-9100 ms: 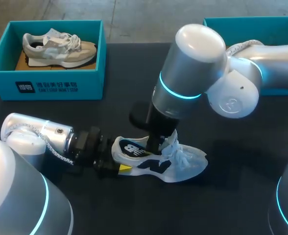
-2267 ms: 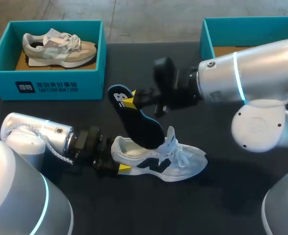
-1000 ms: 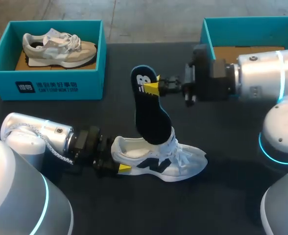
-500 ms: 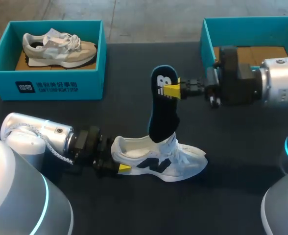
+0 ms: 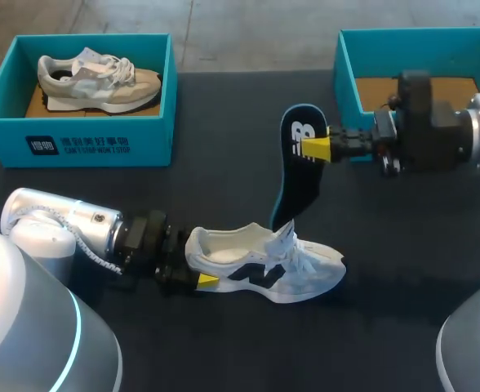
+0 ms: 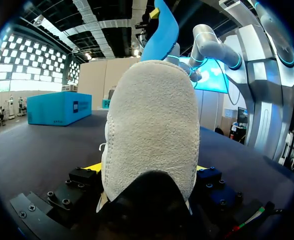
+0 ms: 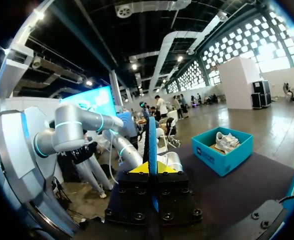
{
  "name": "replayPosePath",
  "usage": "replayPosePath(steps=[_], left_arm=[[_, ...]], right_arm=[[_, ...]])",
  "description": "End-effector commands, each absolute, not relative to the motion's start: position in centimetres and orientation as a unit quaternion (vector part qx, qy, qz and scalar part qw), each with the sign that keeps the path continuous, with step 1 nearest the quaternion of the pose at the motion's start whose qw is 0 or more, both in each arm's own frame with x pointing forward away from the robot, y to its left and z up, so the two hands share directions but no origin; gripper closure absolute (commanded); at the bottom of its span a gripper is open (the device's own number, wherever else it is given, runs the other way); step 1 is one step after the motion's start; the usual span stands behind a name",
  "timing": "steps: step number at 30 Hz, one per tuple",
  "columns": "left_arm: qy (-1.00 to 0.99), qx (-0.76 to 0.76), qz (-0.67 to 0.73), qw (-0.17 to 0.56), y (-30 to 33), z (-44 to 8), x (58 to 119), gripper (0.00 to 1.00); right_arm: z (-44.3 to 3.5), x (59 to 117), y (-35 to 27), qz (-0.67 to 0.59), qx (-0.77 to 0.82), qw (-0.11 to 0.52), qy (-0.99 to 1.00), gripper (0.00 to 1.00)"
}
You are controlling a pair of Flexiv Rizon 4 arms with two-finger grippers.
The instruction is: Take the shoe out of the shoebox, open the shoe tongue, remove and reinsert the insole, then place the shoe into the shoebox
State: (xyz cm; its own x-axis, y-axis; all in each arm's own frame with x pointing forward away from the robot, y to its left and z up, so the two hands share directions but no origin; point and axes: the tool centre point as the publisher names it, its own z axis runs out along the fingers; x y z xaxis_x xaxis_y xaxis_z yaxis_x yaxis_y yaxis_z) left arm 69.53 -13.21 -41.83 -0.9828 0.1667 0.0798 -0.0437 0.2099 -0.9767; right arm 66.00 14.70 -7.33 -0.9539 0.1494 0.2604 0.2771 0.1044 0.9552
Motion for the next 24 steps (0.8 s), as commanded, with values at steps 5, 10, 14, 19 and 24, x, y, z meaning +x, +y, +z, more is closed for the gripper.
replayPosePath(steps=[5,10,14,19,24], left_arm=[[-0.773,-0.040,0.627,0.084,-13.3,-42.0,69.5,1.00],[-0.773,-0.040,0.627,0.084,-13.3,-42.0,69.5,1.00],[-0.773,-0.040,0.627,0.084,-13.3,-42.0,69.5,1.00],[-0.773,-0.040,0.627,0.084,-13.3,-42.0,69.5,1.00],[-0.773,-0.040,0.627,0.084,-13.3,-42.0,69.5,1.00]], right_arm=[[-5.5,66.3,13.7,-0.658,-0.173,0.049,-0.731,1.00],[-4.1,66.1,13.0,-0.656,-0.202,0.058,-0.725,1.00],[-3.4,65.9,12.5,-0.662,-0.231,0.074,-0.709,1.00],[-3.1,65.5,11.8,-0.669,-0.260,0.091,-0.691,1.00],[-2.8,64.7,11.2,-0.665,-0.284,0.114,-0.681,1.00]])
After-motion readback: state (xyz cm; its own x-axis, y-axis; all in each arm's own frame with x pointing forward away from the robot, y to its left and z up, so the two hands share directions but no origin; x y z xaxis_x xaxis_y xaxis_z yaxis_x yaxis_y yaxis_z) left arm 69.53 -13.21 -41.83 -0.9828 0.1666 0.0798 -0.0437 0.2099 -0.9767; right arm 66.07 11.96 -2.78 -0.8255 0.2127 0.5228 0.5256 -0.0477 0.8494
